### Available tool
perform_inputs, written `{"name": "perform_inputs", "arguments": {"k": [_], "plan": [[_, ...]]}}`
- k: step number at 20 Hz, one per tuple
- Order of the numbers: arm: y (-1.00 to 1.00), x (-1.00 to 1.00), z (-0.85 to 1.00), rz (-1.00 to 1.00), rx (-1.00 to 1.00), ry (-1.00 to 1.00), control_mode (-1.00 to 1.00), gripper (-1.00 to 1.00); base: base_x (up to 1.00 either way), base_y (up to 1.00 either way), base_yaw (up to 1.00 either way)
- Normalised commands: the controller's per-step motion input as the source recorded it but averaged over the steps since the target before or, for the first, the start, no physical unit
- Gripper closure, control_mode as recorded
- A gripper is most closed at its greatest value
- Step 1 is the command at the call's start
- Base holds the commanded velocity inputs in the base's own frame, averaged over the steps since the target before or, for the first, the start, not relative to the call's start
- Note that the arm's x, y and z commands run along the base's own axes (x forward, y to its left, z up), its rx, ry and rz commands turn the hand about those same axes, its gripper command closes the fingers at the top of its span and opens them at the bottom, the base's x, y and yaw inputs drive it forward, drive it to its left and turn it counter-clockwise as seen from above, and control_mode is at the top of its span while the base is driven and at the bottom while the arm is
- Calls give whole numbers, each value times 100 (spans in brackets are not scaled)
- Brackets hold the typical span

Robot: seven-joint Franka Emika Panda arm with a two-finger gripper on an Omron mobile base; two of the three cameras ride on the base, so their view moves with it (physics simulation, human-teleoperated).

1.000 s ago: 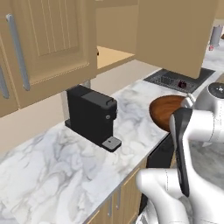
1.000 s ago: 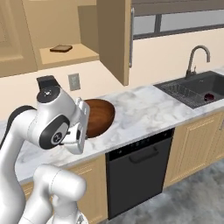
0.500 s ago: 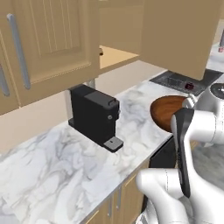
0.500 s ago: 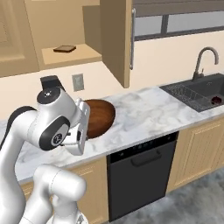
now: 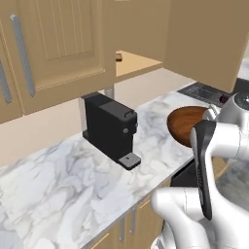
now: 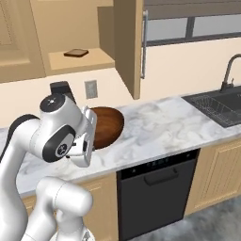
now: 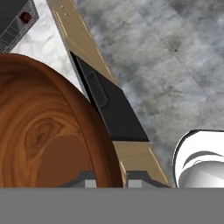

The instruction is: Pick the mug and place it in the sink. Pick the bowl and place it in the open cabinet and then close the cabinet.

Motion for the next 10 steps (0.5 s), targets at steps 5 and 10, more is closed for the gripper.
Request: {"name": "perform_inputs", "arguments": {"k": [5, 10], "plan": [[0, 0, 0, 0, 0, 0, 100, 100, 41, 19, 19], [0, 0, 0, 0, 0, 0, 100, 100, 28, 37, 14]]}}
